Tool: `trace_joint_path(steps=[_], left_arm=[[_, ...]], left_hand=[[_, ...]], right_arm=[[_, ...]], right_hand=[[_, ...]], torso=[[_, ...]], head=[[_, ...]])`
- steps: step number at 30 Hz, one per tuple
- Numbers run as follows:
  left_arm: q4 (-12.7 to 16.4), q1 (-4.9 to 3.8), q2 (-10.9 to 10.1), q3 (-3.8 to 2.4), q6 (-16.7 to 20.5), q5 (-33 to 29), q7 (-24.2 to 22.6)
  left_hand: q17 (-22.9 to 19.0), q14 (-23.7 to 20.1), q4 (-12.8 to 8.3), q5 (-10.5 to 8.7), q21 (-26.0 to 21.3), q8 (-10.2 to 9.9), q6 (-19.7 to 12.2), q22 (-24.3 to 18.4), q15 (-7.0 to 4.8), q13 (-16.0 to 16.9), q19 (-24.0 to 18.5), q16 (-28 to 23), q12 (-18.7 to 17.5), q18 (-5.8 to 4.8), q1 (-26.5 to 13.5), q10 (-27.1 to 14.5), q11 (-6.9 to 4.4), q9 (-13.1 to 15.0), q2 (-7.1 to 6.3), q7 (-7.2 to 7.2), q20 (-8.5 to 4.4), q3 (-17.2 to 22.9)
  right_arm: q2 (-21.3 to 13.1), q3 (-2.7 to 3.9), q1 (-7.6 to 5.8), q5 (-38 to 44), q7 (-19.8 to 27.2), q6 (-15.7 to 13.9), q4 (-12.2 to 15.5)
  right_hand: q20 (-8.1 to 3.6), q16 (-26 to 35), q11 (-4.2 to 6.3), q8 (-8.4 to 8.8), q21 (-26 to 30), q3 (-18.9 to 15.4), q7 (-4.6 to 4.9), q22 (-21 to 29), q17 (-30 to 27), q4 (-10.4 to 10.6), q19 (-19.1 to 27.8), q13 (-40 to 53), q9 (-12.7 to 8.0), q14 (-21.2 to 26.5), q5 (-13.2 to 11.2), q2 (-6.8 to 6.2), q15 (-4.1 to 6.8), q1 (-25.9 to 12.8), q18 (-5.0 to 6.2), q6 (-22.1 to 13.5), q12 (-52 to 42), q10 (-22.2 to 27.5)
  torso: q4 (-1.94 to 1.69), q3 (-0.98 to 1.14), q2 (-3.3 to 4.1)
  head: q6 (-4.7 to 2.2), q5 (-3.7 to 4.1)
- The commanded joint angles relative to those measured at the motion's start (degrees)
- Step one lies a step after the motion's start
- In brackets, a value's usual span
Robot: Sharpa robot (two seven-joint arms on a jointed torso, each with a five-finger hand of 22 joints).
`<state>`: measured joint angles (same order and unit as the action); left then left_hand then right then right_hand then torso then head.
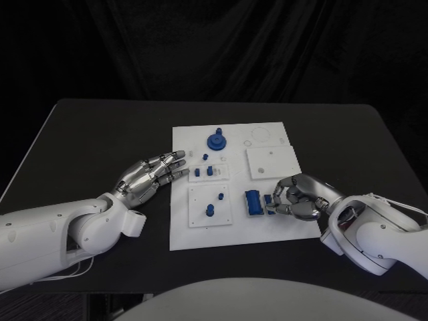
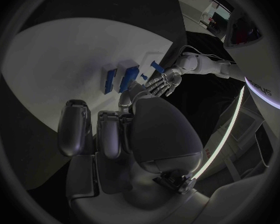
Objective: Assemble the parts on the task board
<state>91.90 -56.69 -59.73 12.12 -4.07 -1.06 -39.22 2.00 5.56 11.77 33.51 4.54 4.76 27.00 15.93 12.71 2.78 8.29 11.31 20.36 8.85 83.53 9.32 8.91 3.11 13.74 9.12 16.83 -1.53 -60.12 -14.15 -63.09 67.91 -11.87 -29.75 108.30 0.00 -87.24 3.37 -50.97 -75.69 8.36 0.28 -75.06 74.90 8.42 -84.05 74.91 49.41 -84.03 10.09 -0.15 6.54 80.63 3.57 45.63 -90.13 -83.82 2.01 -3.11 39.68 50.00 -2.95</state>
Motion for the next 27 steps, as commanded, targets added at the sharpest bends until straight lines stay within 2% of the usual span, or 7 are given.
trace_joint_path(steps=[1, 7, 10, 16, 20, 23, 27], left_arm=[[0.95, -0.3, -0.59, -0.09, 1.95, 0.08, -4.56], [2.13, -1.68, -1.47, -0.2, 4.08, 0.08, -5.24], [2.23, -2.93, -1.36, -0.22, 4.92, 0.08, -5.35], [0.7, -4.61, 0.58, -0.18, 5.23, 0.08, -5.08], [-1.48, -4.92, 2.54, -0.1, 4.59, 0.08, -4.67], [-3.89, -5.04, 4.69, -0.07, 3.98, 0.08, -4.47], [-6.55, -5.07, 7.03, -0.05, 3.44, 0.08, -4.63]], left_hand=[[0.07, 0.5, -0.09, 0.35, 0.22, 0.47, 0.98, -0.03, 0.01, 0.09, 0.42, 0.4, 0.51, -1.08, 0.1, 0.45, 0.31, 0.14, -0.45, 0.23, -0.14, 0.44], [0.07, 0.66, -0.04, 0.52, 0.05, 0.88, 2.38, -0.5, -0.61, 0.17, 0.11, 0.6, 1.36, -0.71, -0.05, 1.41, 0.67, 0.26, -1.06, 0.45, -0.38, 0.82], [0.06, 0.64, 0.17, 0.53, -0.09, 0.99, 2.78, -0.8, -0.94, 0.18, -0.16, 0.6, 1.59, -0.48, -0.24, 1.71, 0.75, 0.28, -1.26, 0.54, -0.54, 0.88], [0.01, 0.39, 1.03, 0.48, -1.2, 1.06, 3.24, -3.28, -2.15, 0.13, -2.21, 0.38, 1.58, 0.01, -0.64, 2.05, 0.99, 0.21, -1.72, 0.81, -1.45, 1.16], [-0.2, -0.54, 1.81, 0.37, -1.95, 0.86, 2.98, -5.87, -3.73, 0.04, -3.58, -1.01, 0.67, -1.32, -0.49, 1.44, 0.51, 0.12, -2.05, 0.72, -4.6, 1.77], [-0.43, -1.92, 3.21, -0.3, -2.84, 0.44, 1.83, -8.15, -3.9, -0.16, -5.14, -2.64, -1.25, -2.35, -0.83, -0.27, -0.07, 0.0, -2.23, 0.49, -5.56, 1.82], [-0.67, -3.18, 5.1, -1.94, -3.12, -0.18, 0.05, -8.62, -4.33, -0.47, -5.62, -4.31, -4.04, -1.74, -3.54, -2.72, -1.74, -0.17, -1.85, -0.68, -5.17, 0.13]], right_arm=[[-0.34, 0.06, -0.55, -1.64, 4.51, -6.5, 0.16], [-0.65, 0.07, -1.85, -7.41, 11.19, -12.39, -0.88], [-0.54, 0.06, -2.56, -9.68, 14.32, -15.26, -1.98], [0.35, 0.03, -3.31, -16.06, 21.83, -17.64, -4.95], [1.22, 0.0, -3.45, -23.06, 28.37, -13.49, -7.55], [1.83, -0.01, -3.51, -30.43, 33.77, -8.08, -9.82], [2.5, -0.03, -3.5, -35.84, 37.98, -2.39, -12.19]], right_hand=[[0.03, -0.2, -0.06, 0.3, -0.15, -0.42, 0.07, -10.81, 11.08, 1.29, -1.01, 15.09, 0.11, -5.13, -1.27, -0.46, -0.09, -1.53, -0.42, 0.08, 0.13, -6.18], [0.86, 8.66, -0.89, 4.54, 15.04, -1.15, 0.87, -6.3, -0.64, 6.92, 5.58, 11.88, -3.74, -1.07, -0.76, 0.16, -1.0, -3.06, 2.4, -0.72, 1.68, -2.85], [3.27, 26.47, -3.37, 10.25, 41.88, -2.58, 3.04, 3.38, -19.2, 8.15, 17.21, -5.35, -9.77, 8.35, 3.3, 1.95, -3.33, -8.91, 6.1, -0.79, 13.39, 14.7], [8.08, 50.85, -8.1, 17.83, 59.38, -4.19, 7.41, 14.64, -38.22, 8.42, 24.87, -34.65, -18.72, 23.49, 8.86, 4.5, -8.62, -19.73, 6.33, -1.12, 43.66, 37.35], [13.5, 67.83, -15.37, 26.64, 71.63, -8.48, 12.1, 26.71, -52.05, 8.42, 38.0, -48.78, -25.9, 39.97, 13.28, 5.88, -16.45, -21.79, 4.25, -4.49, 62.58, 47.31], [15.81, 75.05, -19.79, 33.43, 73.04, -11.08, 9.56, 36.21, -59.73, 8.11, 50.94, -56.06, -30.67, 49.47, 11.37, 7.53, -21.05, -21.18, 1.57, -7.64, 69.58, 54.37], [16.74, 79.45, -18.63, 38.5, 73.97, -13.61, 6.31, 58.1, -65.18, 8.37, 73.63, -61.88, -34.41, 60.36, 8.46, 8.84, -21.66, -22.54, -0.1, -11.92, 75.17, 63.84]], torso=[[0.19, 0.12, -0.36], [0.12, 0.31, -0.93], [0.16, 0.47, -1.31], [0.41, 0.89, -2.4], [0.46, 1.0, -3.13], [0.62, 1.11, -3.8], [0.9, 1.26, -4.71]], head=[[0.0, -0.65], [0.0, -2.14], [0.0, -2.71], [0.0, -3.56], [0.0, -3.38], [0.0, -3.33], [-0.61, -3.63]])
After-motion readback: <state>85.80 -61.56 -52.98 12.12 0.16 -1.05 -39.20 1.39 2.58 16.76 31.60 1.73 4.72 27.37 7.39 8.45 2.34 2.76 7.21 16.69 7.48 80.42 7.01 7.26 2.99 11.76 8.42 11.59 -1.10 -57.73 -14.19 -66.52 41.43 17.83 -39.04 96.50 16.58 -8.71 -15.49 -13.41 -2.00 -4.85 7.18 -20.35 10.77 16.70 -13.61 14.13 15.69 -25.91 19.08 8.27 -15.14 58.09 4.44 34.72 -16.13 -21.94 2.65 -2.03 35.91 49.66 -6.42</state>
